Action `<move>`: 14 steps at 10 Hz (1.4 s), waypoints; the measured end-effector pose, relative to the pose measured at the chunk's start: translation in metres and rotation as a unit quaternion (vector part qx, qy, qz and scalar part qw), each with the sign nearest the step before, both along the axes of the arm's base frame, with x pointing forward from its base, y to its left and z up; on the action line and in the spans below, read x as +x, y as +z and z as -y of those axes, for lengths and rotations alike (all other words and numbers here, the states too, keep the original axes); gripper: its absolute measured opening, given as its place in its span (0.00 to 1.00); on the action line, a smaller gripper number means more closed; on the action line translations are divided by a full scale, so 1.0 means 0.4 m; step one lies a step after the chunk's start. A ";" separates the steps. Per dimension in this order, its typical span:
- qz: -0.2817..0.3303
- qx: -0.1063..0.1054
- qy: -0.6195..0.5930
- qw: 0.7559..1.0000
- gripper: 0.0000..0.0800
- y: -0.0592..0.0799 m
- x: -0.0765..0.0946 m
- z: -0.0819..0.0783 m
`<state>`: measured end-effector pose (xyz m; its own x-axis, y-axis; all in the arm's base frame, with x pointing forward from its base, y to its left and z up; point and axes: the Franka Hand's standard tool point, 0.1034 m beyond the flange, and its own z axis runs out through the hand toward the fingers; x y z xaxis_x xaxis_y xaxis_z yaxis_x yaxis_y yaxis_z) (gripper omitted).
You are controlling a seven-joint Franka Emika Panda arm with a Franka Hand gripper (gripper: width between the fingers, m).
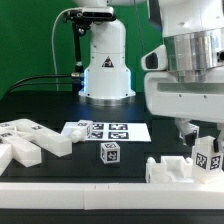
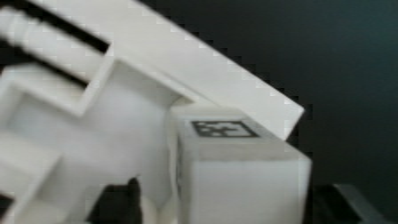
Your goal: Assemble chair
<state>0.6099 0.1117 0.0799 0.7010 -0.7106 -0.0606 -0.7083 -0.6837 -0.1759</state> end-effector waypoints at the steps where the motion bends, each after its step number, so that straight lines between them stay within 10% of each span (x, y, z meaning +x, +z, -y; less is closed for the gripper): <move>1: 0.001 -0.004 0.098 0.995 0.66 0.006 0.001 0.002; 5: 0.012 -0.027 0.306 0.952 0.81 0.007 0.003 -0.009; 8: 0.047 -0.065 0.532 0.843 0.81 -0.001 0.005 -0.037; 10: 0.044 -0.065 0.513 0.855 0.80 -0.001 0.006 -0.034; 12: 0.036 -0.061 0.449 0.891 0.38 0.000 0.006 -0.035; 14: 0.027 -0.060 0.353 0.933 0.36 -0.001 0.009 -0.031</move>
Offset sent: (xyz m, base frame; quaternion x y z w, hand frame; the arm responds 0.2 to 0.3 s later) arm 0.0000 0.0000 0.0000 0.0000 0.0000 -0.1296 0.9916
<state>0.6134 0.1240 0.0796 0.9969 -0.0695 0.0375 -0.0658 -0.9937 -0.0908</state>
